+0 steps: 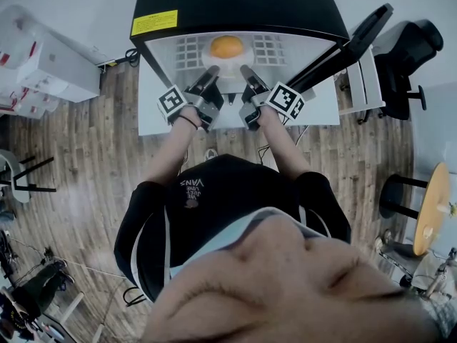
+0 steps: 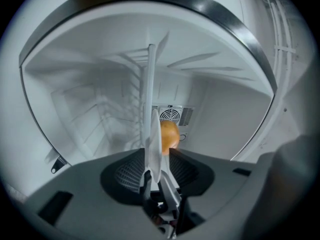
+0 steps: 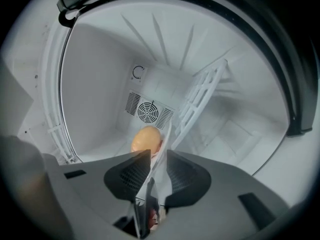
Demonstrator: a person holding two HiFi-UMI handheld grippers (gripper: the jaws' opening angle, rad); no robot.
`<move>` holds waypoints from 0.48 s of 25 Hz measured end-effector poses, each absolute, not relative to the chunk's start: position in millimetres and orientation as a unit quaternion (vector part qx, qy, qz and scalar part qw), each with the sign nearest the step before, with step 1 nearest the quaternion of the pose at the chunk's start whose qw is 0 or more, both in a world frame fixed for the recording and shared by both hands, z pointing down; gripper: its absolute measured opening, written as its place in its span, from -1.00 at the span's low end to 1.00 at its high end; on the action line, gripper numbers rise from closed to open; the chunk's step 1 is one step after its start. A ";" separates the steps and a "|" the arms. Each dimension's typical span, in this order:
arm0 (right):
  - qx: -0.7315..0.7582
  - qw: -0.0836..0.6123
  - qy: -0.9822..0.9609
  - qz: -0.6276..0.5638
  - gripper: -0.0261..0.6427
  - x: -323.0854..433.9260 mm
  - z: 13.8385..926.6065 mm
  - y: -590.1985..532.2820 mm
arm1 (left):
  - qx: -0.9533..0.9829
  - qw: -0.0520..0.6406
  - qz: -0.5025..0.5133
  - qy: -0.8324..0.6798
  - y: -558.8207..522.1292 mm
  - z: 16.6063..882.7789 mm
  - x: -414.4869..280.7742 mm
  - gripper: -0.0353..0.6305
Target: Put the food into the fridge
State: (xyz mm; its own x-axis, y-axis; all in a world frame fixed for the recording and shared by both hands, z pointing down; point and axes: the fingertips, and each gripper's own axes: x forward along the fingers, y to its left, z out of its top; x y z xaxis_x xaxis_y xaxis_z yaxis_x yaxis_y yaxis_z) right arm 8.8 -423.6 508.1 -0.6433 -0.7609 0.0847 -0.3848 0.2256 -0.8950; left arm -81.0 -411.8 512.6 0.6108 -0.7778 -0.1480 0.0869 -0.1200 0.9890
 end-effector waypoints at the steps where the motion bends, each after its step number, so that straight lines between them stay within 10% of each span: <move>1: -0.378 0.188 0.762 -0.491 -0.66 8.9 507.6 -422.7 | 0.659 0.608 -0.355 -0.266 -410.5 513.6 -81.9 -0.50; 12: -0.385 0.170 0.777 -0.468 -0.63 12.9 506.1 -414.2 | 0.702 0.551 -0.313 -0.326 -392.5 520.7 -94.3 -0.48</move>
State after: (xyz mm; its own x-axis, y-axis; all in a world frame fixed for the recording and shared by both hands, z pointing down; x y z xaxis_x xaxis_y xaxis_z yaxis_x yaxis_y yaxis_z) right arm 12.9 -414.2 506.1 -0.6464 -0.7570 0.0957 -0.4383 0.2657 -0.8586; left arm -94.3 -392.5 520.7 0.5918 -0.8020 -0.0807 -0.1115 -0.1806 0.9772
